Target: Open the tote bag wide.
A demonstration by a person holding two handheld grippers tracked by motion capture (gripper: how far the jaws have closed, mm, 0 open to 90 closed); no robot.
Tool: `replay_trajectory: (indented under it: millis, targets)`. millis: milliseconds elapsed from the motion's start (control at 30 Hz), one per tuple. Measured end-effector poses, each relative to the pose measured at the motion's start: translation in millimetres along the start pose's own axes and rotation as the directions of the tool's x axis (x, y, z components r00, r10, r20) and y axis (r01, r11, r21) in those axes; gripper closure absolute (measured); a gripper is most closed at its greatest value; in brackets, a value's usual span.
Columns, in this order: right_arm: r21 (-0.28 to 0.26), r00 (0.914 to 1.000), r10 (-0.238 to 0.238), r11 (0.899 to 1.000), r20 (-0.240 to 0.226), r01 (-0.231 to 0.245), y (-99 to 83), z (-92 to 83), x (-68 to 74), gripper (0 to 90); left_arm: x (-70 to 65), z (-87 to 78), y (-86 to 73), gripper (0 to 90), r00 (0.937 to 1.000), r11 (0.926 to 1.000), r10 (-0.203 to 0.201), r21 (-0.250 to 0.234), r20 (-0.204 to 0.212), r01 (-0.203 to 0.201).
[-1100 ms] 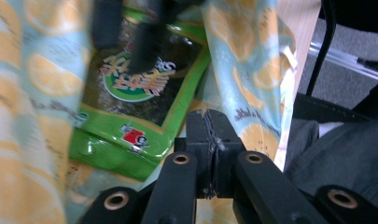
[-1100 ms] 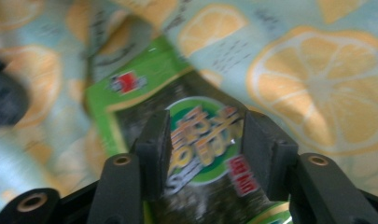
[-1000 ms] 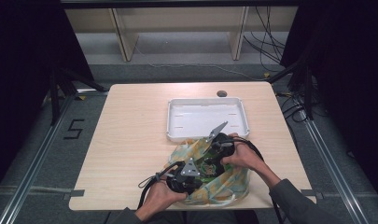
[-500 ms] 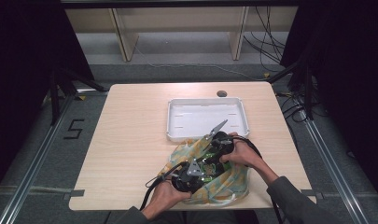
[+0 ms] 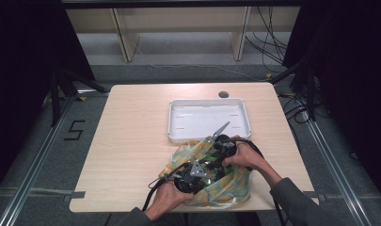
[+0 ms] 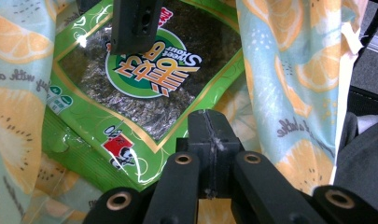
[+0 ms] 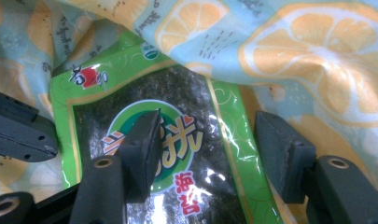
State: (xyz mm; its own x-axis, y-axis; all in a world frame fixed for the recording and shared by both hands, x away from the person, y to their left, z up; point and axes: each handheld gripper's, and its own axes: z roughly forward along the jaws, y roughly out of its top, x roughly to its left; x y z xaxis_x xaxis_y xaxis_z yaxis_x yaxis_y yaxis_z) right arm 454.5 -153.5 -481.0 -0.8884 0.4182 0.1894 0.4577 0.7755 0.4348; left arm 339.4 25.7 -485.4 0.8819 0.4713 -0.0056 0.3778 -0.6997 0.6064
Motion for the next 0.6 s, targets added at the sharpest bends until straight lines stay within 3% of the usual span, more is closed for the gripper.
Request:
replay_trajectory:
  millis: [100, 133, 233, 267, 367, 467, 500, 533, 567, 600]
  targets:
    - [0.007, 0.9996, 0.030, 1.000, 0.001, -0.030, -0.6, 0.2, 1.1, 43.6, -0.1, 0.9, 0.4, 89.4, 0.9999, 1.0000, 0.002, 0.000, 0.012, -0.002]
    - [0.010, 0.9994, 0.035, 0.999, 0.002, -0.035, -0.7, 0.5, 1.0, 43.4, -1.6, 2.2, 0.3, 89.4, 0.9997, 0.9997, -0.019, -0.014, 0.013, 0.019]
    - [0.003, 0.9997, 0.024, 1.000, -0.005, -0.024, -0.6, 2.0, -0.3, 43.1, -1.4, 3.4, 1.3, 89.4, 0.9998, 0.9999, -0.010, -0.006, 0.016, 0.010]
    - [0.001, 0.9997, 0.018, 1.000, -0.018, -0.018, -0.7, 2.4, -0.6, 43.1, -1.8, 4.6, 1.2, 89.4, 0.9996, 0.9996, -0.026, -0.014, 0.012, 0.026]
    - [0.018, 0.9981, 0.055, 0.998, -0.027, -0.054, -1.2, 1.1, 1.1, 44.2, -0.9, 5.5, 2.0, 89.4, 0.9996, 0.9996, -0.029, -0.004, 0.004, 0.029]
    - [-0.003, 0.9968, 0.058, 0.998, -0.055, -0.058, -1.5, -4.3, 0.2, 49.5, -0.7, 6.2, 2.3, 89.4, 0.9998, 0.9999, -0.016, -0.005, -0.009, 0.016]
    - [-0.003, 0.9968, 0.058, 0.998, -0.055, -0.058, -1.5, -4.3, 0.2, 49.5, -1.2, 6.6, 2.4, 89.4, 0.9998, 0.9999, -0.016, -0.006, -0.006, 0.016]
    - [-0.011, 0.9939, 0.066, 0.998, -0.088, -0.067, -0.7, -6.6, 1.7, 50.8, -0.6, 6.6, 2.6, 89.4, 0.9999, 1.0000, -0.001, 0.004, 0.013, 0.001]
    - [-0.015, 0.9952, 0.065, 0.998, -0.072, -0.067, -0.4, -8.8, 2.2, 52.2, -0.5, 6.4, 2.7, 89.4, 0.9998, 0.9999, 0.007, 0.010, 0.018, -0.007]
    - [-0.018, 0.9933, 0.069, 0.997, -0.093, -0.071, 0.5, -13.7, 4.4, 54.7, -0.9, 7.1, 2.5, 89.4, 0.9996, 0.9998, 0.014, 0.014, 0.025, -0.014]
